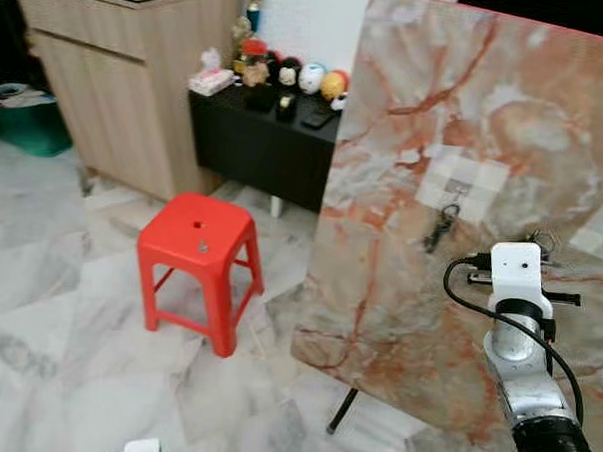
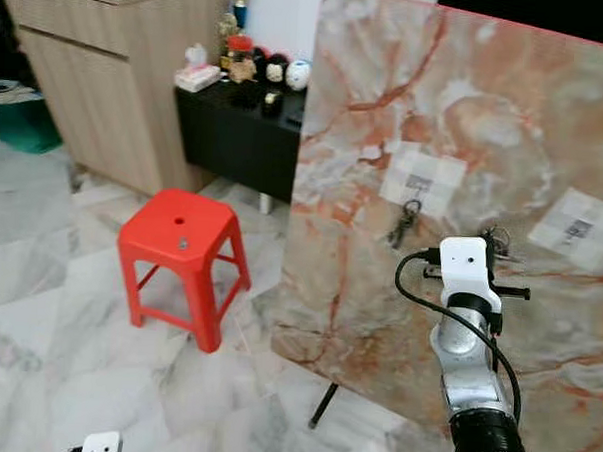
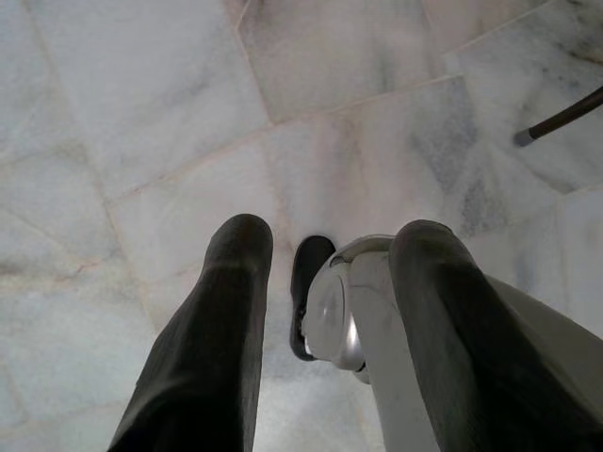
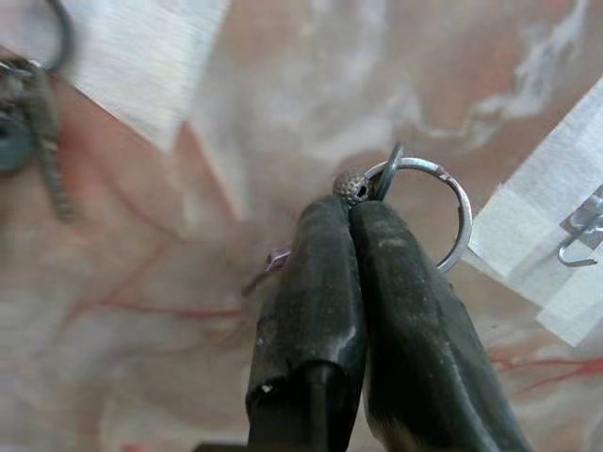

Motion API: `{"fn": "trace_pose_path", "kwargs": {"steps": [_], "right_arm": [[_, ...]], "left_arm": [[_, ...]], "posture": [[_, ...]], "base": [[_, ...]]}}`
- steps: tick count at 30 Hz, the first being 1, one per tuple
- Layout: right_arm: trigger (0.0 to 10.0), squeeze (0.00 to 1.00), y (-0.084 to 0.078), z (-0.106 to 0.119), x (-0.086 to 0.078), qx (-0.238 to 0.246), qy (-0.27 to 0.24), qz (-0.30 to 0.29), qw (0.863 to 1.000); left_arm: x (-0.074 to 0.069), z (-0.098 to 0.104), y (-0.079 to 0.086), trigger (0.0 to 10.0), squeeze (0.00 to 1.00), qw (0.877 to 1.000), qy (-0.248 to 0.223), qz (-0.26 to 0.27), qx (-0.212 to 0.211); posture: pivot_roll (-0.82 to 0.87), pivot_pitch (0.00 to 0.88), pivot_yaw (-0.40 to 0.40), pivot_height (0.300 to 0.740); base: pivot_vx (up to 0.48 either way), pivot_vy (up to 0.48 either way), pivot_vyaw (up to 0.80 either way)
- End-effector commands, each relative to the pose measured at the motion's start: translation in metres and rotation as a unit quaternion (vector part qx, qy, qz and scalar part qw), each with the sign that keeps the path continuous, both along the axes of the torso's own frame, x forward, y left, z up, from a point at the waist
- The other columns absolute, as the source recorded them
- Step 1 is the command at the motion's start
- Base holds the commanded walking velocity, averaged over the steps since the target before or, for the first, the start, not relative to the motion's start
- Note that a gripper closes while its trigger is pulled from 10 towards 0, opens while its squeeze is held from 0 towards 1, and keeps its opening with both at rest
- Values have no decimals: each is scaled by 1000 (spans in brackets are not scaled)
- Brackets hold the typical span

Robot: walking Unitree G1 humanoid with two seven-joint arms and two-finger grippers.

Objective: Hang keys on a hook

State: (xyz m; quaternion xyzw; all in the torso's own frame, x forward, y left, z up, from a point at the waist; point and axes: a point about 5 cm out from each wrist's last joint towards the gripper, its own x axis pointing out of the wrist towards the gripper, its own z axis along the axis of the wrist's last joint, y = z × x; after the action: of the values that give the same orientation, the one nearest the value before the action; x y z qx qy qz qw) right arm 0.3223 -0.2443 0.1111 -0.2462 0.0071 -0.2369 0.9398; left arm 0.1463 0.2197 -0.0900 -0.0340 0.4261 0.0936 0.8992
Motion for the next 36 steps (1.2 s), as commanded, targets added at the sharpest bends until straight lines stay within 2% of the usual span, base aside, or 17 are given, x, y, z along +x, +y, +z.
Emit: {"fn": "trace_pose_path", "kwargs": {"steps": [1, 9, 17, 20, 24, 31, 36], "right_arm": [[10000, 0, -8, 8, 1, -2, -18, -15, 1000], [10000, 0, -21, 14, 2, -10, -24, -33, 999], [10000, 0, -52, 12, -5, 14, -12, -70, 997], [10000, 0, -55, 13, -6, 21, -13, -74, 997], [10000, 0, -52, 11, -5, 30, -12, -62, 998], [10000, 0, -27, -3, -3, 60, -6, -6, 998], [10000, 0, -21, -8, -4, 84, -7, 0, 996]], "left_arm": [[-2, -2, -4, 10000, 0, 1000, 7, 3, -7], [-1, -2, -5, 10000, 0, 1000, 6, 3, -8], [-1, -2, -4, 10000, 0, 1000, 6, 2, -7], [-1, -2, -4, 10000, 0, 1000, 7, 1, -7], [-2, -2, -4, 10000, 0, 1000, 7, 0, -6], [-2, -2, -4, 10000, 0, 1000, 7, -5, -4], [-2, -2, -4, 10000, 0, 1000, 8, -5, -3]], "posture": [[64, 0, -98, 718], [64, 0, -98, 718], [61, 0, -93, 718], [60, 0, -93, 718], [59, 0, -92, 718], [65, 0, -95, 718], [64, 0, -96, 718]], "base": [[0, 0, 0], [0, 0, 0], [0, 0, 0], [0, 0, 0], [0, 0, 0], [0, 0, 0], [0, 0, 0]]}}
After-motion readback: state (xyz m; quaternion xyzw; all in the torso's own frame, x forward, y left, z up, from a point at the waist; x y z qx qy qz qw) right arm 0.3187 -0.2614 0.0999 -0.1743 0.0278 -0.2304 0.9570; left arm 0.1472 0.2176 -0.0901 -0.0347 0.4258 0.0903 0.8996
